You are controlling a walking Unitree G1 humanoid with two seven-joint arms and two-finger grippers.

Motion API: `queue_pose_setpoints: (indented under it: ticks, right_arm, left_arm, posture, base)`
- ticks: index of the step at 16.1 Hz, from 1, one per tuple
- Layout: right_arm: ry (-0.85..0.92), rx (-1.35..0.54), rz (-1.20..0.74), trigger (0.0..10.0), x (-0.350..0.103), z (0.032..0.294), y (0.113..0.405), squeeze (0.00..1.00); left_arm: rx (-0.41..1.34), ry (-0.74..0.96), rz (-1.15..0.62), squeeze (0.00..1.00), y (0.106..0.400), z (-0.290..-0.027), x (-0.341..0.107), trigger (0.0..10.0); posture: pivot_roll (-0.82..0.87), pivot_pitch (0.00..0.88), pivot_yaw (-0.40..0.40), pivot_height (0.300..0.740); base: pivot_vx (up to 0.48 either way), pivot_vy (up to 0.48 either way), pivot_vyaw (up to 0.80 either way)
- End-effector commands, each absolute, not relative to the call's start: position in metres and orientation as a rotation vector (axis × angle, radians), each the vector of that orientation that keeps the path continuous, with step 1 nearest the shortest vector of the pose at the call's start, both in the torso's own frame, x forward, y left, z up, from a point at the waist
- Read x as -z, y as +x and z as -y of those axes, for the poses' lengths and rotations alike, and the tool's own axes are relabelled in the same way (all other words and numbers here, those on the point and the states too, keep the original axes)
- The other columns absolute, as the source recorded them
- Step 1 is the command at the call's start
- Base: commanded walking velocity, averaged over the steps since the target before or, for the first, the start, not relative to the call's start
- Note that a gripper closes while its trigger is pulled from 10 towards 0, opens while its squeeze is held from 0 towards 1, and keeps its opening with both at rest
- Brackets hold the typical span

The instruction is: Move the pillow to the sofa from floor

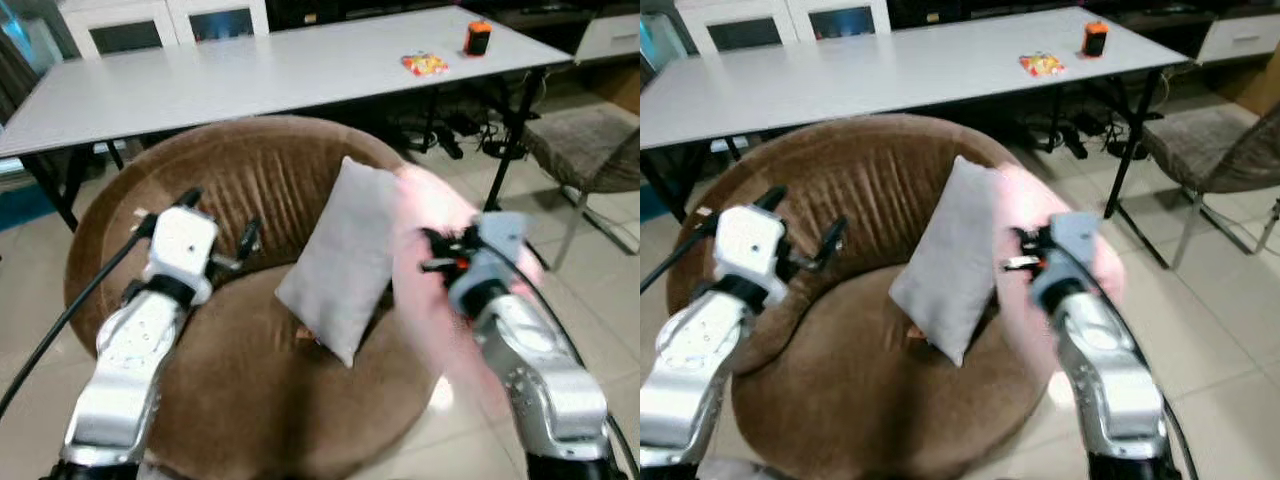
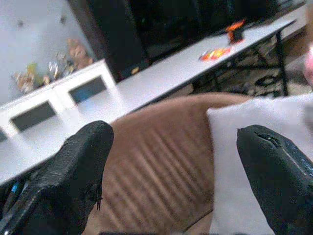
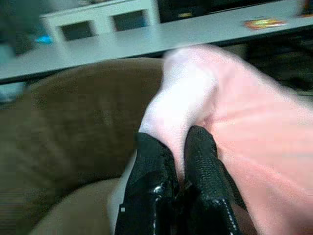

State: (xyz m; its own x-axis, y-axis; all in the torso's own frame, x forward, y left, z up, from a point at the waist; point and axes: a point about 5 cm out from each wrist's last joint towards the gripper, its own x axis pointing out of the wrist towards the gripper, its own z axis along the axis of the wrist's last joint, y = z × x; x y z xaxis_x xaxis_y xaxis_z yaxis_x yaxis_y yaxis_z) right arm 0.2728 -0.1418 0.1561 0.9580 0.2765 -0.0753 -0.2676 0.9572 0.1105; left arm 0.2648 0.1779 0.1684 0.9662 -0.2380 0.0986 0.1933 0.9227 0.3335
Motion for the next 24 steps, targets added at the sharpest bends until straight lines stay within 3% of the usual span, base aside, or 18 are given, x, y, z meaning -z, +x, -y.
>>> queue_pose_setpoints:
  ticks: [1,5,11,14,17,18,21,24]
  right_arm:
    - [0.118,-0.345,-0.013,10.0,-0.173,0.136,0.271,0.00]
    - [0.140,-0.455,-0.026,10.0,-0.172,0.133,0.267,0.00]
    - [0.095,-0.434,-0.045,10.0,-0.171,0.151,0.268,0.00]
    - [0.047,-0.369,-0.097,10.0,-0.165,0.166,0.270,0.00]
    - [-0.037,-0.277,-0.101,10.0,-0.172,0.199,0.273,0.00]
    - [-0.067,-0.341,-0.103,10.0,-0.184,0.213,0.270,0.00]
    - [-0.158,-0.609,-0.160,10.0,-0.207,0.221,0.250,0.00]
    - [-0.052,-0.635,-0.089,10.0,-0.227,0.220,0.249,0.00]
  left_arm:
    - [0.210,0.340,0.136,0.00,0.262,-0.181,-0.169,10.0]
    - [0.224,0.364,0.103,0.00,0.253,-0.186,-0.162,10.0]
    - [0.236,0.370,0.054,0.00,0.248,-0.186,-0.152,10.0]
    - [0.234,0.371,0.044,0.00,0.248,-0.186,-0.150,10.0]
    - [0.240,0.360,0.038,0.00,0.246,-0.185,-0.150,10.0]
    - [0.241,0.357,0.035,0.00,0.245,-0.185,-0.150,10.0]
    - [0.247,0.355,0.034,0.00,0.244,-0.185,-0.150,10.0]
    - [0.255,0.349,0.031,0.00,0.242,-0.184,-0.149,10.0]
  posture:
    - [-0.11,0.000,0.069,0.740]
    - [-0.08,0.000,0.046,0.740]
    - [-0.09,0.000,0.046,0.740]
    - [-0.09,0.000,0.045,0.740]
    - [-0.08,0.000,0.042,0.740]
    - [-0.08,0.000,0.043,0.740]
    - [-0.09,0.000,0.043,0.740]
    - [-0.09,0.000,0.042,0.740]
  base:
    - [0.000,0.000,0.00]
    - [0.000,0.000,0.60]
    - [0.000,0.000,0.80]
    - [0.000,0.000,0.00]
    - [0.000,0.000,0.00]
    - [0.000,0.000,0.00]
    - [0.000,0.000,0.00]
    - [0.000,0.000,0.00]
